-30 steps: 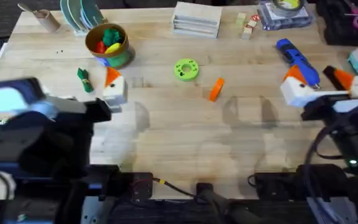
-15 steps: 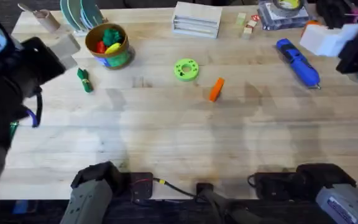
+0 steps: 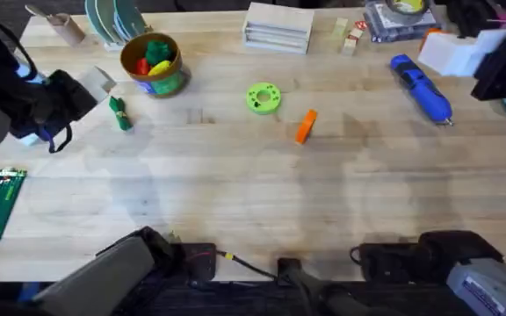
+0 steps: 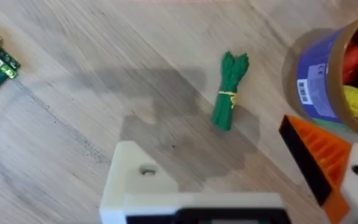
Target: Pick up the gripper from the table and insert it into the empty holder that is missing its gripper. Then pick up a screw, insert it into the mounting hole, and use the screwdriver to tighten it. Finally, clean up the table by picking up the vegetable and placing it into the bucket.
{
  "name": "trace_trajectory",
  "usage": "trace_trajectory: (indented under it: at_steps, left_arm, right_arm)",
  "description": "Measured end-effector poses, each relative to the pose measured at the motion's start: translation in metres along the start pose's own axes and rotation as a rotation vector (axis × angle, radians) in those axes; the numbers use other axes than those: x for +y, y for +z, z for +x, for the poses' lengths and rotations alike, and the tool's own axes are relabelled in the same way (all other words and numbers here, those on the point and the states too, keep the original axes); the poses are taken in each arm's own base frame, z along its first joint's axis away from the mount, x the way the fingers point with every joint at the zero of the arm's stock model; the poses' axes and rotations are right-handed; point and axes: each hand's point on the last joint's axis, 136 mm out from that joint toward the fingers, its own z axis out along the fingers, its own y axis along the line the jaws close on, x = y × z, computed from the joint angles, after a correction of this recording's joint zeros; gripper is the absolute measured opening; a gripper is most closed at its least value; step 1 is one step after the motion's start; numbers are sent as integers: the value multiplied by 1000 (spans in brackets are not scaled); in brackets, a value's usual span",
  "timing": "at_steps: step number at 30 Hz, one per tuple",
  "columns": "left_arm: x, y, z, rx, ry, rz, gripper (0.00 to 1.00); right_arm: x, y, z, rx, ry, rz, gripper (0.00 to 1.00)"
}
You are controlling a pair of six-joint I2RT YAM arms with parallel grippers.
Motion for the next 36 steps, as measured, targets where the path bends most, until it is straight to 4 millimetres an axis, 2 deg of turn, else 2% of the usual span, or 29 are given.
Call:
trace_trajectory:
  at_steps: [2,4,5,6,7,8,9,10,12,13,14,17,18,19,24,25,26,27,28,32,33,34,36]
  left_arm:
    - [1,10,5,34,3,-3,961]
    - [1,18,10,64,6,-5,809]
    - [1,20,12,74,4,-5,649]
    - [1,21,12,76,4,-2,168]
    - [0,20,12,74,7,0,58]
    - [-7,3,3,16,59,26,12]
    - [-11,-3,1,-3,85,37,74]
    - [-17,-11,0,-24,114,52,179]
    - [-29,-29,-2,-68,170,85,449]
    - [-51,-61,-1,-147,262,152,925]
    - [-59,-71,0,-173,286,177,974]
    - [-80,-105,3,-261,355,260,995]
    - [-87,-117,5,-292,374,292,975]
    - [-94,-130,8,-324,398,328,861]
    - [-114,-182,22,-443,464,473,106]
    - [-116,-193,25,-466,475,503,26]
    - [-118,-200,28,-482,483,526,9]
    - [-120,-207,31,-496,490,551,45]
    - [-121,-213,33,-507,498,572,177]
    - [-128,-230,43,-526,527,652,813]
    - [-129,-232,45,-526,527,664,943]
    - [-129,-233,46,-525,529,671,980]
    - [-130,-233,47,-520,530,675,991]
  right_arm:
    - [0,0,-1,-3,0,0,866]
    - [0,0,-2,-8,-1,0,867]
    - [0,0,-3,-12,-1,0,867]
    - [0,0,-5,-20,-2,1,866]
    - [0,0,-6,-22,-2,0,866]
    - [0,0,-6,-23,-2,0,867]
    - [0,0,-6,-23,-2,0,866]
    - [0,0,-6,-23,-2,0,866]
    - [0,0,-6,-23,-2,0,866]
    - [0,0,-6,-23,-2,0,866]
    - [0,0,-6,-23,-2,0,866]
    - [0,0,-6,-23,-2,0,866]
    - [0,0,-6,-23,-2,0,867]
    - [0,0,-6,-23,-2,0,866]
    - [0,0,-6,-23,-2,0,866]
    - [0,0,-6,-23,-2,0,867]
    - [0,0,-6,-23,-2,0,866]
    - [0,0,-5,-22,-2,0,866]
    - [0,0,-5,-22,-2,1,867]
    - [0,0,-5,-22,-2,0,866]
    - [0,0,-5,-22,-2,0,866]
    - [0,0,-5,-21,-2,0,866]
    - [0,0,-5,-21,-2,0,867]
